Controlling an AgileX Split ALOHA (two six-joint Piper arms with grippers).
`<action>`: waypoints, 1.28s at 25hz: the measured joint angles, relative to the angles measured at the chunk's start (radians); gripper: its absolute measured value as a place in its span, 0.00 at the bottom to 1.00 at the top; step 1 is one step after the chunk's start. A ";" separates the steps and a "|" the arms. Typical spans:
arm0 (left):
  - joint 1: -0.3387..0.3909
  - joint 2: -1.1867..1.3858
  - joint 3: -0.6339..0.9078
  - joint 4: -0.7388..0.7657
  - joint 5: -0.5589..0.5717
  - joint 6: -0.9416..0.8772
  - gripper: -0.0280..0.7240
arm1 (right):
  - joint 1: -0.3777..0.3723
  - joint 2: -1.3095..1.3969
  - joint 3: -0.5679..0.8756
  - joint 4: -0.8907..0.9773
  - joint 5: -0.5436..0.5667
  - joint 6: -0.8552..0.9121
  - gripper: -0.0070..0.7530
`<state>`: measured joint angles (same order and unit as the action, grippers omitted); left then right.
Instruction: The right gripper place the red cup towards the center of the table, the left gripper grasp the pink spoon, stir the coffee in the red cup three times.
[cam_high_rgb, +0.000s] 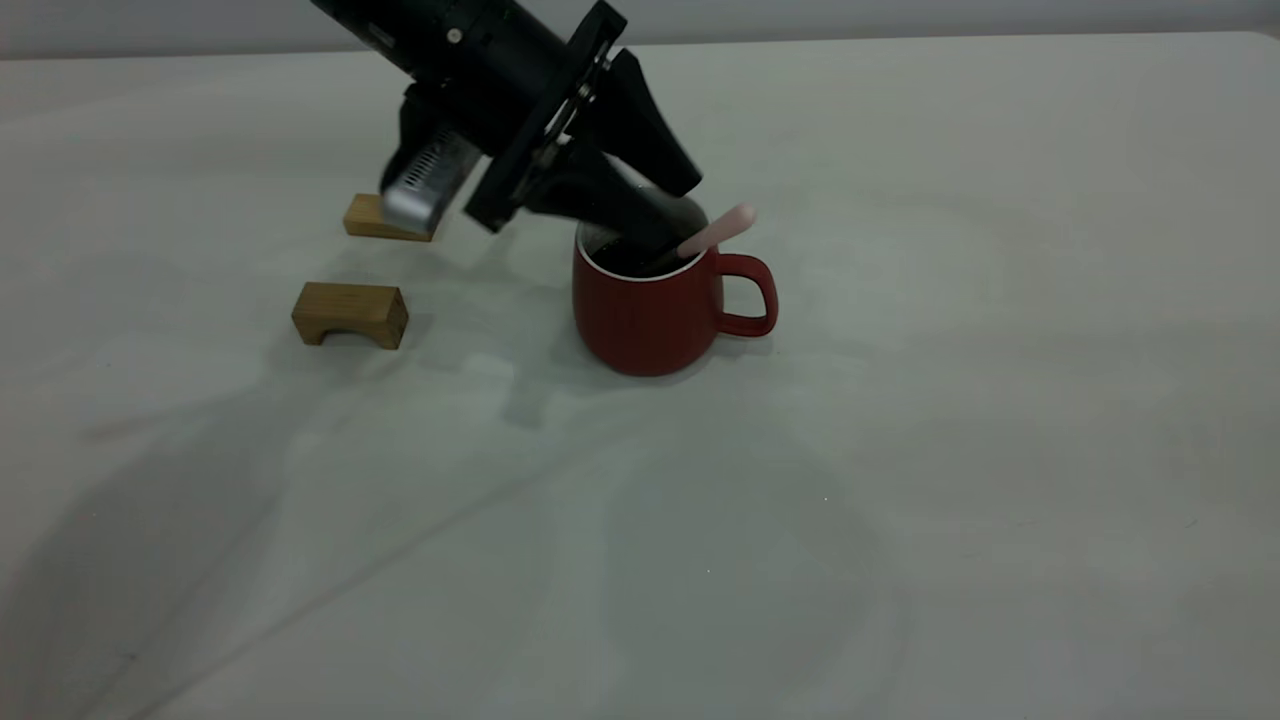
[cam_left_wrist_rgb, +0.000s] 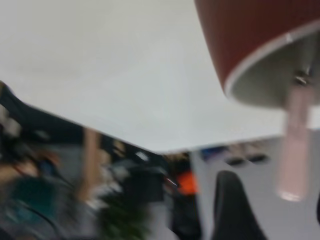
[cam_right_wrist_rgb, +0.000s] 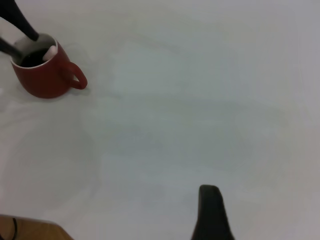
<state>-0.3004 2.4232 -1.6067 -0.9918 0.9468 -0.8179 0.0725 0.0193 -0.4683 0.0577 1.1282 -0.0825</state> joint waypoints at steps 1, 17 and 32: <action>0.000 -0.011 -0.019 0.066 0.013 -0.001 0.72 | 0.000 0.000 0.000 0.000 0.000 0.000 0.78; 0.001 -0.460 -0.245 1.090 0.221 0.498 0.77 | 0.000 0.000 0.000 0.000 0.000 0.000 0.78; 0.001 -1.339 0.542 1.122 0.221 0.627 0.77 | 0.000 0.000 0.000 0.000 0.000 0.000 0.78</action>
<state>-0.2995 1.0844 -1.0644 0.1297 1.1678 -0.1906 0.0725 0.0193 -0.4683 0.0577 1.1282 -0.0825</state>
